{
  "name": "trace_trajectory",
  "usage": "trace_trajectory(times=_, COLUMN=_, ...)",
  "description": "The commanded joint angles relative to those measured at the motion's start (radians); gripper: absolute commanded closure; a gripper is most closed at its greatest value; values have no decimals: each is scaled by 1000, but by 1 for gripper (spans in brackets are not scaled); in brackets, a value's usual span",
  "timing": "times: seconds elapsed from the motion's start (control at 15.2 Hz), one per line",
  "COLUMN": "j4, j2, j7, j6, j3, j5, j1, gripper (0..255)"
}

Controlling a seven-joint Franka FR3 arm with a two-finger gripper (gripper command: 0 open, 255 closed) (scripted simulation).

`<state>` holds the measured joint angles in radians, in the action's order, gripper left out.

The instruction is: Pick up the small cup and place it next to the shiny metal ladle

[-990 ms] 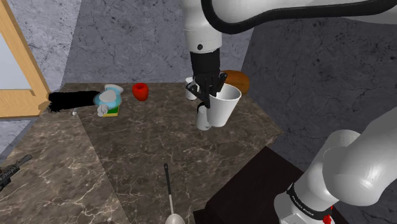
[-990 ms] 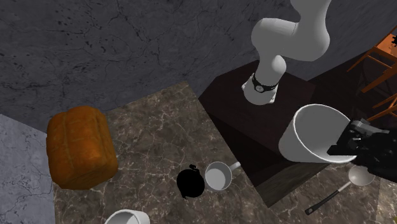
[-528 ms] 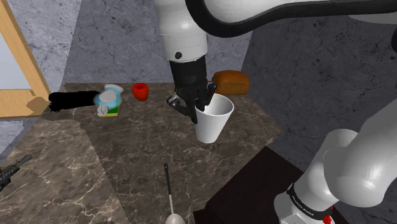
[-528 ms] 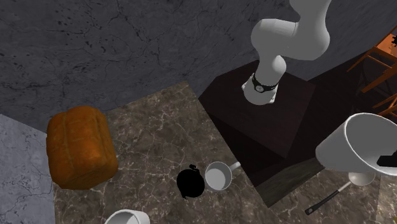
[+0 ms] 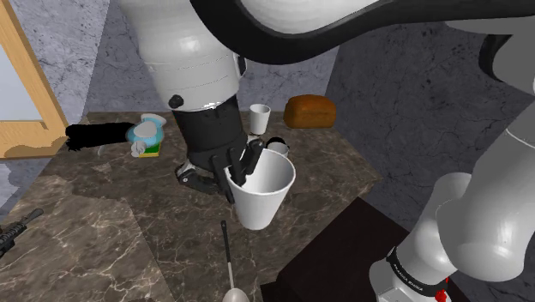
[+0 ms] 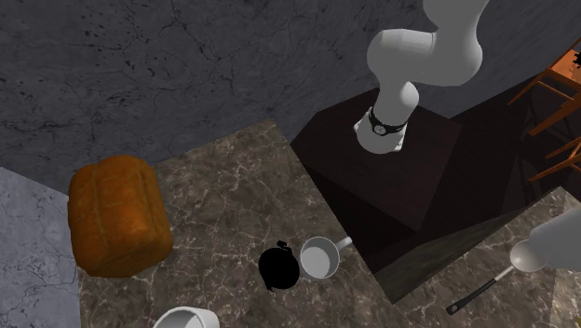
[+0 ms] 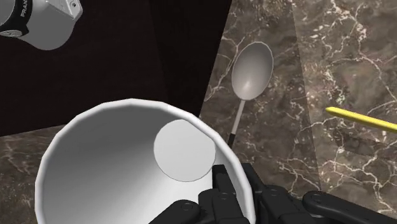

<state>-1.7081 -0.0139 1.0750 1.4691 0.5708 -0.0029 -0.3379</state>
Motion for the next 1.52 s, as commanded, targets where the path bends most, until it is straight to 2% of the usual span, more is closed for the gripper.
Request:
trace_trajectory(times=0.0, j4=54, j2=-48, j7=60, j6=-14, j3=26, j5=-13, j1=-28, gripper=255)
trace_trajectory(times=0.26, j4=188, j2=-175, j7=182, j6=-44, j3=71, j5=-61, j1=-105, gripper=255)
trace_trajectory(times=0.46, j4=313, j2=-284, j7=270, j6=-78, j3=92, j5=-108, j1=-182, gripper=255)
trace_trajectory(times=0.66, j4=466, j2=-404, j7=348, j6=-127, j3=100, j5=-163, j1=-278, gripper=255)
trace_trajectory(times=0.86, j4=671, j2=-543, j7=412, j6=-201, j3=93, j5=-226, j1=-401, gripper=255)
trace_trajectory(times=1.45, j4=481, j2=-504, j7=407, j6=-53, j3=94, j5=-206, j1=-350, gripper=255)
